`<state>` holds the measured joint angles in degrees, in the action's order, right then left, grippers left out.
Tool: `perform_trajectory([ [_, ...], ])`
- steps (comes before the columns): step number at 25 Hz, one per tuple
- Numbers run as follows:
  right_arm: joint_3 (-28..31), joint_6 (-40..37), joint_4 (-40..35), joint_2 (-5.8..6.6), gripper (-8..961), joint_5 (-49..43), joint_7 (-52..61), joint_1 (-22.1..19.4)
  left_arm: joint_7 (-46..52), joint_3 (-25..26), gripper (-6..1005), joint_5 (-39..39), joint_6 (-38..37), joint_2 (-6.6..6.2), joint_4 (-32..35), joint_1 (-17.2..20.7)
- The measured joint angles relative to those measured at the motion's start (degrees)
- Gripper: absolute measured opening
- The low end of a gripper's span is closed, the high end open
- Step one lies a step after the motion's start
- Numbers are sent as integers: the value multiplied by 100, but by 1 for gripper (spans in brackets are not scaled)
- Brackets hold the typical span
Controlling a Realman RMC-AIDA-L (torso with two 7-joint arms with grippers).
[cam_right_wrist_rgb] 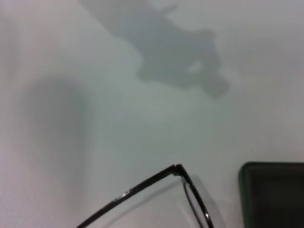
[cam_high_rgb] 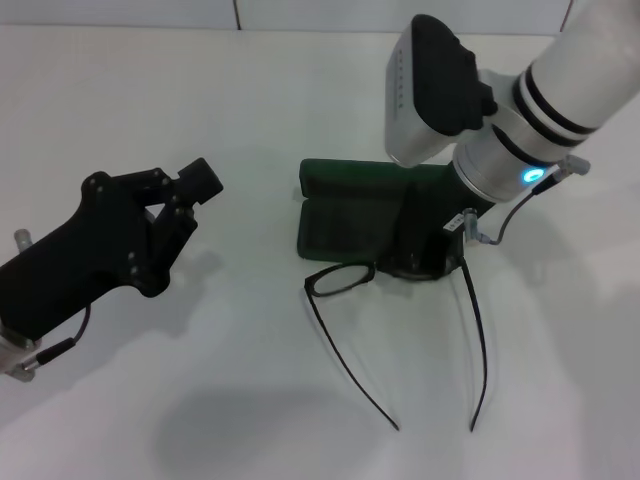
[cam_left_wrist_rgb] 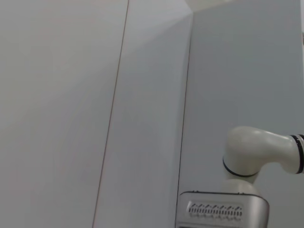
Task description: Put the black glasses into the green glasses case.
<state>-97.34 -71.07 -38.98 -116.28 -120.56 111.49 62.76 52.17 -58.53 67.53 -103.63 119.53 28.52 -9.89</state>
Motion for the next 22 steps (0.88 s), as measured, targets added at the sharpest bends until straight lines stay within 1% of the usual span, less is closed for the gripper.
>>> perform_trajectory([
  [1, 48, -41, -136, 0, 53, -10, 9, -110, -4, 0, 16, 5, -6, 0, -16, 1],
  [4, 482, -186, -717, 18, 48, -9, 12, -494, -47, -1, 16, 27, -158, -11, -115, -4],
  [6, 1096, -402, -1267, 23, 48, 149, -61, -908, -116, 0, 16, 27, -352, -24, -168, 0],
  [8, 1564, -626, -1512, 43, 47, 519, -249, -1223, -163, -5, 16, 24, -604, -28, -256, -55],
  [9, 1783, -750, -1579, 56, 47, 735, -371, -1375, -169, -24, 16, 30, -789, -13, -297, -137],
  [11, 2344, -1028, -1599, 66, 43, 1302, -733, -1708, -170, -40, 15, 31, -907, 3, -314, -201],
  [13, 2638, -1210, -1517, 65, 38, 1763, -1047, -1941, -167, -59, 15, 7, -1121, 27, -395, -387],
  [18, 2689, -1378, -1232, 45, 36, 2739, -1658, -2378, -88, -138, 15, 15, -1258, 40, -888, -1050],
  [20, 2657, -1432, -1017, 36, 36, 3035, -1853, -2436, -132, -198, 15, 94, -1229, 37, -1200, -1402],
  [21, 2655, -1471, -858, 36, 36, 3170, -1942, -2433, -132, -198, 15, 94, -1229, 37, -1200, -1402],
  [22, 2655, -1506, -725, 36, 36, 3282, -2014, -2422, -163, -254, 15, 119, -1204, 36, -1286, -1515],
])
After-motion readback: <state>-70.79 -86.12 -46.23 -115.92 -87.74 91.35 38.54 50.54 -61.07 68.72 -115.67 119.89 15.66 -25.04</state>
